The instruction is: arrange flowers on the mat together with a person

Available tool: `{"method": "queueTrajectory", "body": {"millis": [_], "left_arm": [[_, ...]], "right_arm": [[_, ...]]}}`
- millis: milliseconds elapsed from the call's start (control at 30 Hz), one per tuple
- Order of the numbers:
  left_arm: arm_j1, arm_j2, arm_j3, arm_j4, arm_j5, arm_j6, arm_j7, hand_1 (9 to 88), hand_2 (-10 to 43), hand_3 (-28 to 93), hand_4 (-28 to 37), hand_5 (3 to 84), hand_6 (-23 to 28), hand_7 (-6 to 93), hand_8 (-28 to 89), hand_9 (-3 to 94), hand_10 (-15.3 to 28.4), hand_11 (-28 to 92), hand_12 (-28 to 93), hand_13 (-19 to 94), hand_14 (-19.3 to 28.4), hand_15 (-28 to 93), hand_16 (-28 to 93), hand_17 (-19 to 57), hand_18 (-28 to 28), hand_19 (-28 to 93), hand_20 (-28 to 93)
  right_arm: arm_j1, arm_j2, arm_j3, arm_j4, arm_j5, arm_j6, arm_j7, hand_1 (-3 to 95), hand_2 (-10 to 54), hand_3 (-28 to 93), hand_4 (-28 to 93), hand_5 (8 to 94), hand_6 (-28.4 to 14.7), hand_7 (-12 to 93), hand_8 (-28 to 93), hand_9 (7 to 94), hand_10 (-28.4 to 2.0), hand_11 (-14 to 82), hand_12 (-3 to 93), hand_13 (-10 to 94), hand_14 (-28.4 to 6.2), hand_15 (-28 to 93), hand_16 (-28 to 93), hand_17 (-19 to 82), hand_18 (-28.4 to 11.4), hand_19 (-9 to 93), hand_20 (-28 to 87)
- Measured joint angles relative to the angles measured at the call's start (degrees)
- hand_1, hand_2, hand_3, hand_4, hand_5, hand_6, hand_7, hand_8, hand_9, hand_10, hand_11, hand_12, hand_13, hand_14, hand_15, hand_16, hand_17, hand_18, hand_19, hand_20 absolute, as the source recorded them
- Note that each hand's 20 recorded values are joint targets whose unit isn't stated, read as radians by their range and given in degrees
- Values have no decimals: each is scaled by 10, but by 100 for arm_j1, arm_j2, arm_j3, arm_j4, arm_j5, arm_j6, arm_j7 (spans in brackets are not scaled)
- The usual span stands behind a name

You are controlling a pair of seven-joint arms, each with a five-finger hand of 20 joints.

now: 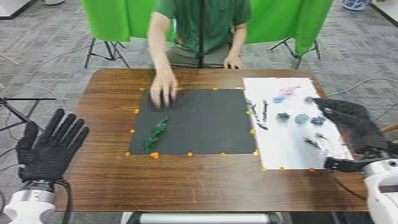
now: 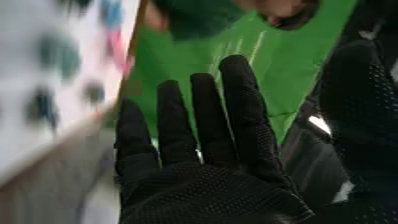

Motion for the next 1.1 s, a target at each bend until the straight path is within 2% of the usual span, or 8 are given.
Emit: {"method": "queueTrajectory", "body": {"millis": [133, 367, 600, 667, 767, 800, 1000, 1100], "left_arm": [[18, 0, -24, -4, -1, 4, 19, 244, 104, 689, -283, 383, 66, 30, -81, 334, 125, 108, 50, 218, 117, 183, -73, -23, 98, 186, 101], [40, -18, -35, -7, -5, 9, 38, 244, 104, 690, -283, 383, 66, 30, -81, 334, 125, 108, 50, 218, 117, 183, -73, -23, 97, 186, 101], [81, -19, -67, -35, 12, 17, 44, 239, 110, 683, -283, 382, 66, 27, -82, 333, 125, 106, 49, 208, 113, 176, -74, -24, 97, 184, 101], [110, -24, -134, -57, 95, 56, 35, 233, 114, 680, -283, 382, 65, 27, -82, 332, 125, 105, 49, 206, 111, 175, -74, -24, 97, 183, 100], [176, -37, -268, -108, 379, 141, 32, 228, 117, 679, -283, 382, 64, 28, -82, 331, 124, 105, 49, 205, 110, 174, -74, -25, 97, 183, 101], [200, -39, -311, -124, 430, 160, 37, 226, 117, 681, -283, 382, 64, 28, -82, 331, 125, 104, 49, 205, 110, 174, -73, -25, 96, 183, 101], [327, -47, -409, -182, 370, 247, 92, 228, 114, 687, -283, 382, 65, 29, -82, 332, 125, 107, 50, 208, 113, 179, -71, -25, 96, 183, 101], [353, -57, -396, -182, 333, 268, 95, 231, 112, 690, -283, 383, 66, 30, -81, 332, 125, 108, 50, 210, 116, 182, -70, -25, 96, 183, 101]], "right_arm": [[-400, 154, 531, -92, -421, -7, 179, 314, -84, 739, -227, 500, -17, 153, -123, 419, -108, 47, 95, 318, -127, 116, 92, 157, -146, 68, 184], [-570, 99, 710, -63, 267, -168, 8, 310, -84, 738, -228, 497, -18, 151, -124, 416, -106, 46, 96, 318, -125, 112, 99, 156, -147, 69, 180], [-546, 24, 647, -9, 571, -374, -184, 300, -82, 734, -226, 495, -17, 148, -123, 418, -102, 45, 94, 310, -92, 103, 88, 161, -140, 59, 175], [-541, 11, 637, 4, 813, -399, -261, 300, -81, 733, -225, 497, -16, 149, -123, 420, -102, 46, 92, 310, -90, 104, 83, 162, -138, 57, 175], [-525, 2, 601, 6, 947, -362, -295, 304, -72, 729, -226, 501, -17, 150, -123, 424, -101, 47, 91, 312, -92, 107, 77, 163, -135, 57, 176], [-518, 3, 581, 2, 926, -322, -285, 307, -66, 729, -226, 503, -18, 150, -123, 426, -102, 48, 92, 314, -94, 109, 76, 163, -135, 58, 177], [-497, 34, 462, -67, 525, 208, 26, 317, -67, 728, -225, 493, -26, 151, -122, 417, -120, 47, 96, 318, -125, 119, 89, 159, -145, 83, 188], [-515, 38, 521, -109, -2, 261, 421, 317, -90, 726, -229, 489, -32, 149, -120, 416, -132, 46, 109, 349, -132, 130, 142, 170, -154, 160, 212]]}}
